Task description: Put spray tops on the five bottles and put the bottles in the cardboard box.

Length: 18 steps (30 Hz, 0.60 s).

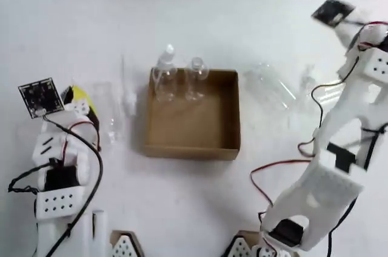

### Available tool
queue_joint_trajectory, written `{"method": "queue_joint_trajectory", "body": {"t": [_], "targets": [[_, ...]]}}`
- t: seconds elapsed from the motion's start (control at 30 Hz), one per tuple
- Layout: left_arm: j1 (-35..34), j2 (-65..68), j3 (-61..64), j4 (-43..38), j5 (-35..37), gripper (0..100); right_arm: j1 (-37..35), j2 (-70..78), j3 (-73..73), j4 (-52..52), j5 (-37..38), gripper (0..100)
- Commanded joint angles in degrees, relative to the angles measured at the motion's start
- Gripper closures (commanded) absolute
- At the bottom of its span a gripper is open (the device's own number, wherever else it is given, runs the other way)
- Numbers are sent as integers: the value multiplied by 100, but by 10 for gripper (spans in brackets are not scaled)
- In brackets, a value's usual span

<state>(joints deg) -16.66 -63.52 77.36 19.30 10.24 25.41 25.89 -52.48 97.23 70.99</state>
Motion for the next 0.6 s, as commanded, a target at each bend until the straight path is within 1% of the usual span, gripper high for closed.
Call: {"method": "queue_joint_trajectory", "body": {"t": [0.0, 0.27, 0.47, 0.57], "targets": [[84, -92, -70, -158, -70, 976, -233, -1305, -229, 154, -888, 981], [84, -92, -79, -158, -70, 976, -787, -2651, -229, 154, -2778, 981], [84, -92, -79, -158, -70, 976, -1262, -3802, -193, 163, -3499, 981], [84, -92, -79, -158, -70, 976, -1648, -4347, 202, 163, -3789, 981]]}}
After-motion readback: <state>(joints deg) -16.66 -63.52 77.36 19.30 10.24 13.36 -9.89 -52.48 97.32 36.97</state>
